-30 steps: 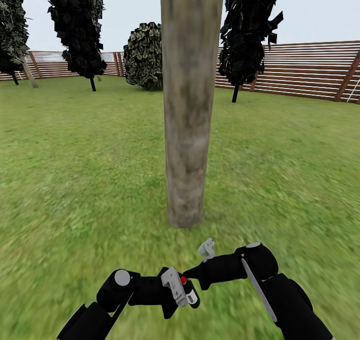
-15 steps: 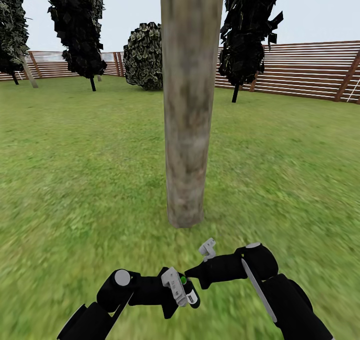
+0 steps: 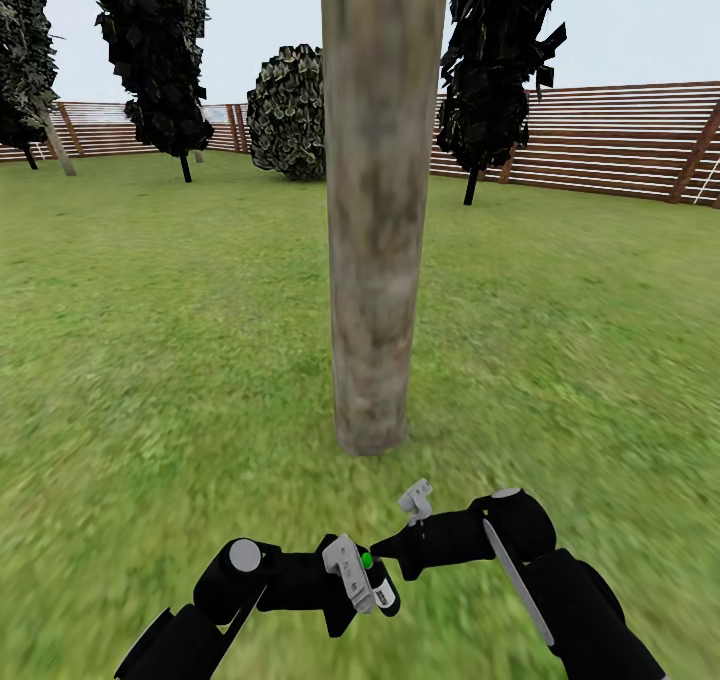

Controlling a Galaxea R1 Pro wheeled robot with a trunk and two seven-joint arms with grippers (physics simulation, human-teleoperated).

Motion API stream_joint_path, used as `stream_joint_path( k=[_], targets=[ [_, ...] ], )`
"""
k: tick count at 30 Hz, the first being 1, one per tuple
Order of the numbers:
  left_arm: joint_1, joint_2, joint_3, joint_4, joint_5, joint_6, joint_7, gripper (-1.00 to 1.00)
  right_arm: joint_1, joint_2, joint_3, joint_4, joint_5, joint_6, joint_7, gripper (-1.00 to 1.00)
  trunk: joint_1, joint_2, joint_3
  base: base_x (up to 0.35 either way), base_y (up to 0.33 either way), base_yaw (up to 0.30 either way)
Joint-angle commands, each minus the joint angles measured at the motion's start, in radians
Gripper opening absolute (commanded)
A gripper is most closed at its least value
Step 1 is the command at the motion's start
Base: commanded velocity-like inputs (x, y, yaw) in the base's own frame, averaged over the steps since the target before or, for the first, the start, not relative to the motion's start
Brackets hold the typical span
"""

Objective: In the garden, pick up the pesticide atomizer on the floor and spray pesticide onto both trees until each tree trunk is fully covered.

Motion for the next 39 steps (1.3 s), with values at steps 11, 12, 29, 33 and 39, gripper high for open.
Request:
stream_joint_path(
  k=[11, 12, 29, 33, 39],
  targets=[
    [-0.001, 0.0, -0.001, -0.002, -0.005, 0.006, -0.005, -1.0, -0.001, -0.004, -0.001, -0.042, -0.005, 0.006, 0.008, -1.0, 0.0, 0.0, -0.001, 0.0, 0.0, 0.0],
    [-0.001, 0.0, -0.001, -0.002, -0.005, 0.006, -0.005, -1.0, 0.0, -0.004, -0.001, -0.054, -0.006, 0.006, 0.009, -1.0, 0.0, 0.0, -0.001, 0.0, 0.0, 0.0],
    [-0.001, 0.0, -0.001, 0.001, -0.006, 0.006, -0.004, -1.0, 0.004, -0.05, -0.018, -0.129, -0.115, 0.006, 0.009, -1.0, 0.0, 0.0, -0.001, 0.0, 0.0, 0.0],
    [-0.001, 0.0, -0.001, 0.001, -0.006, 0.006, -0.004, -1.0, 0.005, -0.066, -0.074, -0.127, -0.097, 0.006, -0.004, -1.0, 0.0, 0.0, -0.001, 0.0, 0.0, 0.0],
    [-0.001, -0.002, 0.002, 0.016, -0.008, 0.009, 0.014, -1.0, 0.006, -0.064, -0.358, -0.125, 0.068, 0.006, -0.051, -1.0, 0.0, 0.0, -0.001, 0.0, 0.0, 0.0]
  ],
)
